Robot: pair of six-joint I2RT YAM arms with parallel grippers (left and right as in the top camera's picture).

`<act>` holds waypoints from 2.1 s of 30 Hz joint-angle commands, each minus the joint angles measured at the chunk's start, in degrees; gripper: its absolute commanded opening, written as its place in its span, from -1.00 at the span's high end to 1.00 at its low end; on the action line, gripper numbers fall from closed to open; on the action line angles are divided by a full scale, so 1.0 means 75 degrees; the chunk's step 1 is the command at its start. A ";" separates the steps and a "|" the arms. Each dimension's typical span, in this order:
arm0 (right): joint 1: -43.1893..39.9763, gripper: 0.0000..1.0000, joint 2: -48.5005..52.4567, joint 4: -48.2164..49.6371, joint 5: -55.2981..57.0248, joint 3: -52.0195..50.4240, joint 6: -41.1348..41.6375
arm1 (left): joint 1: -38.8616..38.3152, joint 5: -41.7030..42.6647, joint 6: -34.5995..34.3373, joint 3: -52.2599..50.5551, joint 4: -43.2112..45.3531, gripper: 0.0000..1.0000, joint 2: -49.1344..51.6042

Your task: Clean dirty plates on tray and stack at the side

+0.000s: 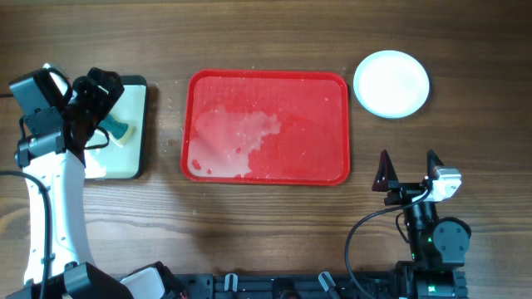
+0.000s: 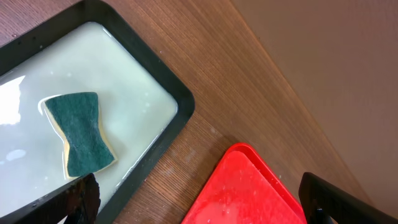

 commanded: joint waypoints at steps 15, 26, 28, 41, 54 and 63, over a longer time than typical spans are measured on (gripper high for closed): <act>0.0009 -0.99 0.0047 0.0020 0.0134 -0.0012 0.0093 | -0.1040 -0.0396 0.2847 -0.1405 -0.1536 -1.00 -0.1343; 0.0009 -0.99 0.0047 0.0020 0.0134 -0.0012 0.0090 | -0.1664 -0.0399 0.2990 -0.6041 0.1364 -1.00 -0.7373; 0.0009 -0.99 0.0047 0.0020 0.0134 -0.0012 0.0090 | -0.1816 -0.0501 0.2993 -0.6435 0.1813 -1.00 -0.7918; 0.0009 -0.99 0.0047 0.0020 0.0134 -0.0012 0.0090 | -0.2643 -0.2247 0.2378 -0.8207 0.2987 -1.00 -1.0625; 0.0009 -1.00 0.0047 0.0020 0.0134 -0.0012 0.0090 | -0.2964 -0.1894 0.4293 -0.8247 0.3008 -1.00 -1.0620; 0.0009 -1.00 0.0047 0.0020 0.0134 -0.0012 0.0090 | -0.2970 -0.1976 0.4441 -0.8247 0.3010 -1.00 -1.0620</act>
